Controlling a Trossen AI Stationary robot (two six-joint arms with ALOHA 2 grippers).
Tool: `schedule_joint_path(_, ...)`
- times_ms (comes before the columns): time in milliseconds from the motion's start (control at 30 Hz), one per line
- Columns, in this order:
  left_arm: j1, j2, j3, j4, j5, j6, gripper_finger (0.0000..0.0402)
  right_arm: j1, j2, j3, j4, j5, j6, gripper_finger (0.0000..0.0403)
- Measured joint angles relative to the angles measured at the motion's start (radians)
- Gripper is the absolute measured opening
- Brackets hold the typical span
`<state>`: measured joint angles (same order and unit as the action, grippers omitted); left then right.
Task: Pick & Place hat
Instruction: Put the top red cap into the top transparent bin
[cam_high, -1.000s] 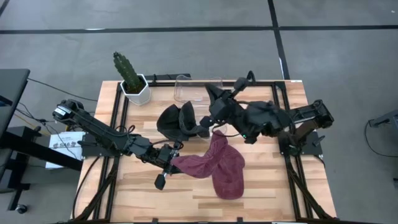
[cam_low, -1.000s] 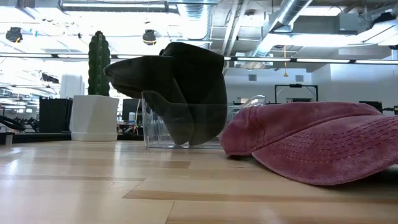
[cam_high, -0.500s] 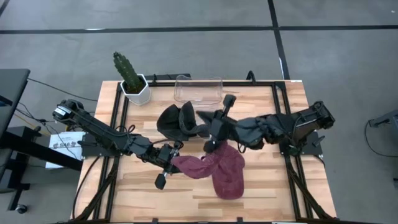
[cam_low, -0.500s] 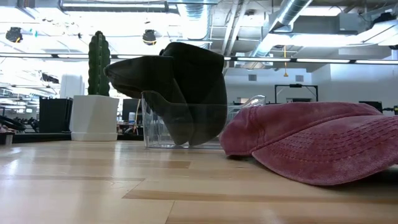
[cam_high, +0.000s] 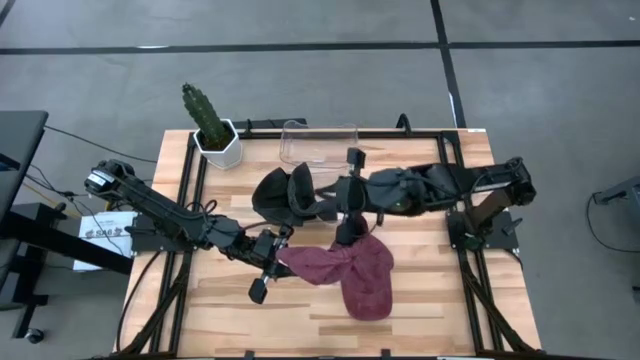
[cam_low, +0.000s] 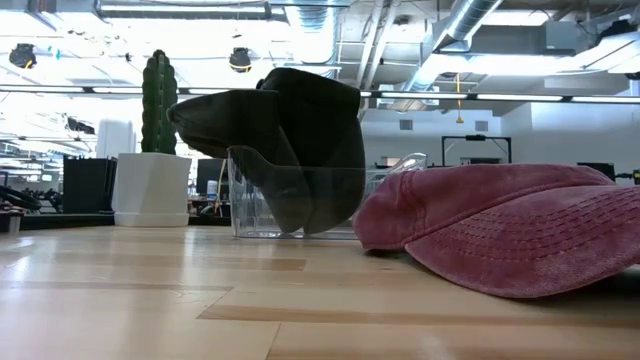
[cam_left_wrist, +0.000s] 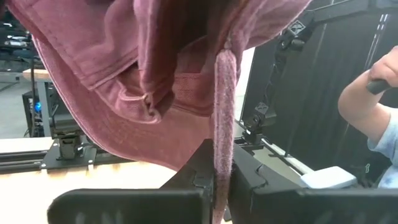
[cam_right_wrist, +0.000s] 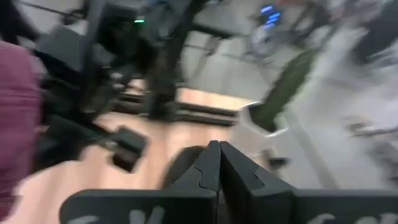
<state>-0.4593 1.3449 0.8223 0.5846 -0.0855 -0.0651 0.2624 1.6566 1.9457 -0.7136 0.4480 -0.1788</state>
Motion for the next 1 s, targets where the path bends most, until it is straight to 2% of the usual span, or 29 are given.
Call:
schedule_joint_path(300, 0.03, 0.0, 0.0, -0.021, 0.0, -0.019, 0.0017, -0.121, 0.001, 0.029, -0.03, -0.307, 0.202, 0.0)
schedule_joint_path(533, 0.03, 0.0, 0.0, -0.039, 0.0, -0.022, 0.0017, -0.114, 0.0, 0.116, -0.052, -0.422, 0.266, 0.0)
schedule_joint_path(600, 0.03, 0.0, 0.0, -0.038, 0.0, -0.022, 0.0017, -0.094, -0.002, 0.14, -0.064, -0.426, 0.258, 0.0)
schedule_joint_path(700, 0.03, 0.0, 0.0, -0.039, 0.0, -0.022, 0.0017, -0.063, 0.0, 0.159, -0.073, -0.326, 0.202, 0.0)
schedule_joint_path(900, 0.028, 0.0, 0.0, -0.038, 0.011, -0.028, 0.0017, -0.012, -0.001, 0.179, 0.011, 0.198, -0.043, 0.0)
schedule_joint_path(1000, 0.028, 0.001, 0.0, -0.033, 0.011, -0.027, 0.0017, -0.027, 0.027, 0.181, 0.056, 0.331, -0.106, 0.0)
